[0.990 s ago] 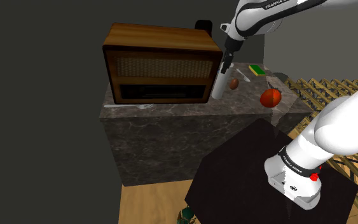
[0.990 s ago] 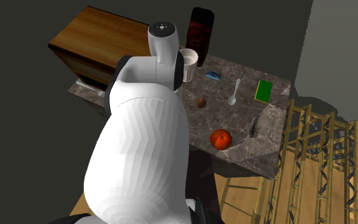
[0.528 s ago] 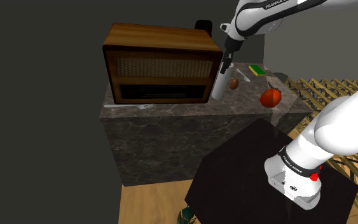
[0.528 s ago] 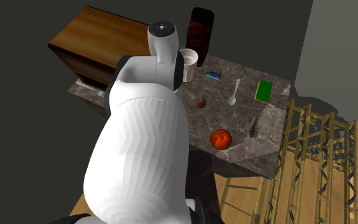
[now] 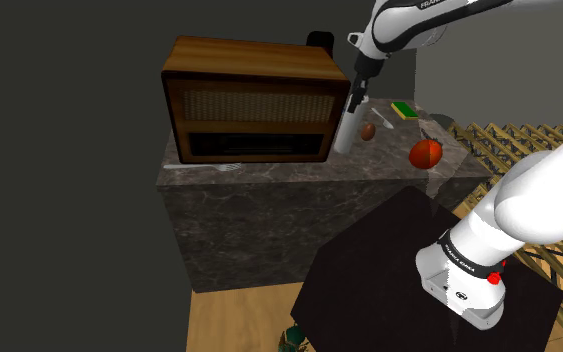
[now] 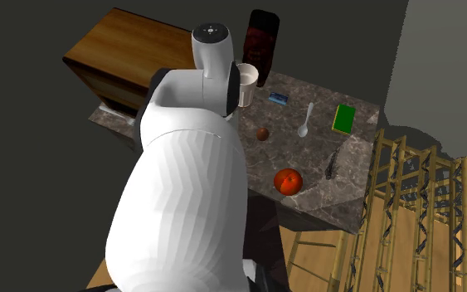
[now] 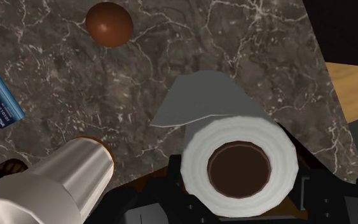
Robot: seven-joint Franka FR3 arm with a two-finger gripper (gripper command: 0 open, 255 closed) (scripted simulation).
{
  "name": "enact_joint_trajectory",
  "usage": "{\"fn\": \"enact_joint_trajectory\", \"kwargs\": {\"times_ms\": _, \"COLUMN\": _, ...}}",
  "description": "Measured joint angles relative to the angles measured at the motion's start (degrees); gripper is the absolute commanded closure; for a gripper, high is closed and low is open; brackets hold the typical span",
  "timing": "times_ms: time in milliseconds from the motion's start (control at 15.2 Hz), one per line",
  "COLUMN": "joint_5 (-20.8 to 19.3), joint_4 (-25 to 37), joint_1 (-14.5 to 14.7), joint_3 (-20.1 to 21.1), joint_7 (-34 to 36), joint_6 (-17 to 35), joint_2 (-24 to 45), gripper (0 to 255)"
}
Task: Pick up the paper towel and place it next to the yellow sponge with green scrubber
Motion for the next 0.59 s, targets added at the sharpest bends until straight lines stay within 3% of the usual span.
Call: {"fn": "enact_joint_trajectory", "kwargs": {"times_ms": 594, "joint_5": -0.3, "joint_4": 4.3, "joint_1": 0.0, "joint_3": 0.3, "joint_7": 0.3, "joint_6": -6.8, "joint_2": -2.6, "gripper": 255}}
